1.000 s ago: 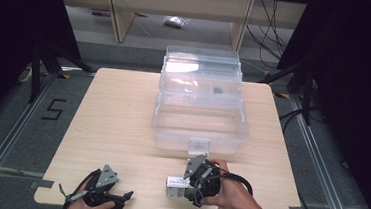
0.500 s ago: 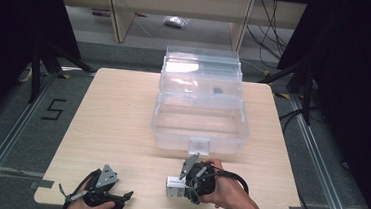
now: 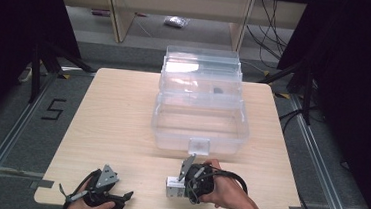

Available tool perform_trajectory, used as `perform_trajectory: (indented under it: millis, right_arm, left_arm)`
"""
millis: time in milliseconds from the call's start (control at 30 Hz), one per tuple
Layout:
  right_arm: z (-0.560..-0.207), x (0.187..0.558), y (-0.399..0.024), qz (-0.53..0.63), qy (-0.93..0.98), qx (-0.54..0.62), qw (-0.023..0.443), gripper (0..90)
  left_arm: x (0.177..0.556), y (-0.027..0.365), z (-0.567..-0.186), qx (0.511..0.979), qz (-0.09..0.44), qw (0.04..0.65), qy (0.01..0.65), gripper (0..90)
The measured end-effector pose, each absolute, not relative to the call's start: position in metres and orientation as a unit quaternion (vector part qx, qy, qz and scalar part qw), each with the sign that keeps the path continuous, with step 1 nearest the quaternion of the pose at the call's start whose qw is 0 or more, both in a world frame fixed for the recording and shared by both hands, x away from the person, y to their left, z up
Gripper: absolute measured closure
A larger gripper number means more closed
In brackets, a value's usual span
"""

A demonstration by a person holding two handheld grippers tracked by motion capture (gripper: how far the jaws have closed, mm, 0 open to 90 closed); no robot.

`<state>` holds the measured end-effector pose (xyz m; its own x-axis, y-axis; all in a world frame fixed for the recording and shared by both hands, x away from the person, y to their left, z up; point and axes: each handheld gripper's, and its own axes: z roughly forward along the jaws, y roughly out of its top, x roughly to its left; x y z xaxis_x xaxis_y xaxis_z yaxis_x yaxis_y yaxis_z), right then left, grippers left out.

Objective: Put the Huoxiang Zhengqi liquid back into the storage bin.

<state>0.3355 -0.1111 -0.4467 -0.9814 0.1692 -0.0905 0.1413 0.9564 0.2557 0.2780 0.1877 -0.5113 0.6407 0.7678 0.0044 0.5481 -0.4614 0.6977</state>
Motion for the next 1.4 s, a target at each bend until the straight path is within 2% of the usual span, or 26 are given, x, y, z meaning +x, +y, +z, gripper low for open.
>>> perform_trajectory:
  millis: [467, 1400]
  right_arm:
    - [-0.448, 0.334, -0.108, 0.095, 0.993, 0.054, 0.05, 64.2]
    - [-0.396, 0.358, -0.135, 0.118, 0.99, 0.073, 0.031, 64.8]
  left_arm:
    - [0.278, 0.188, -0.511, 0.839, 0.163, 0.341, 0.392, 15.7]
    - [0.279, 0.188, -0.511, 0.837, 0.164, 0.345, 0.392, 15.7]
